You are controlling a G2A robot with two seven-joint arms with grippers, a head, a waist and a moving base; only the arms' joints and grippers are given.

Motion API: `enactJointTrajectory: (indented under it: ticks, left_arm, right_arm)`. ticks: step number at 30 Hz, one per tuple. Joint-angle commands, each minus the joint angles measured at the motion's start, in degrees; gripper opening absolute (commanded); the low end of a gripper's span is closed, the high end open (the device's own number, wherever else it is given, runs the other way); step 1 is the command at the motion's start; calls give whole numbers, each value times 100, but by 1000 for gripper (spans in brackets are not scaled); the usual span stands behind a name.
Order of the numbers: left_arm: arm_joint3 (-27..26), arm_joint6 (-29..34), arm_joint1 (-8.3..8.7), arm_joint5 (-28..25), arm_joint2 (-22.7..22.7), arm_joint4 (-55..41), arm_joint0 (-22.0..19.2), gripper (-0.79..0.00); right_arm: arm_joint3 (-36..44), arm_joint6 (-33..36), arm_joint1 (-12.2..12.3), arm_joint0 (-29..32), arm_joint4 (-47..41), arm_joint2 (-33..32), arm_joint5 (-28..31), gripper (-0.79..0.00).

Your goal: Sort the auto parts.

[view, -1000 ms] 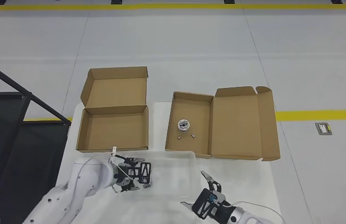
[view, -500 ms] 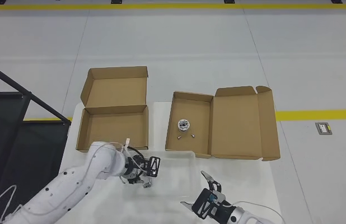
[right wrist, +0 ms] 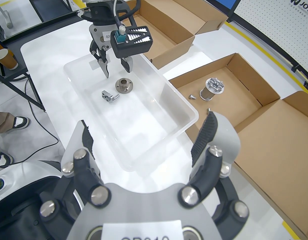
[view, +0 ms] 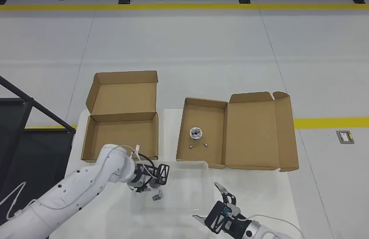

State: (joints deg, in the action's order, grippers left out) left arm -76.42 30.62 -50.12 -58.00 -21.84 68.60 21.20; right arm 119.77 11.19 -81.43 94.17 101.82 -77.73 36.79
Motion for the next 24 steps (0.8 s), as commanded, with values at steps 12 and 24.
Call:
enactJointTrajectory:
  ticks: [12, 24]
  left_arm:
    - [630, -270, -437, 0, 212, 366, -123, -345]
    - [1061, -461, -705, 0, 307, 522, -194, -403]
  right_arm:
    - [0, 0, 0, 0, 0, 0, 0, 0]
    - [0, 0, 0, 0, 0, 0, 0, 0]
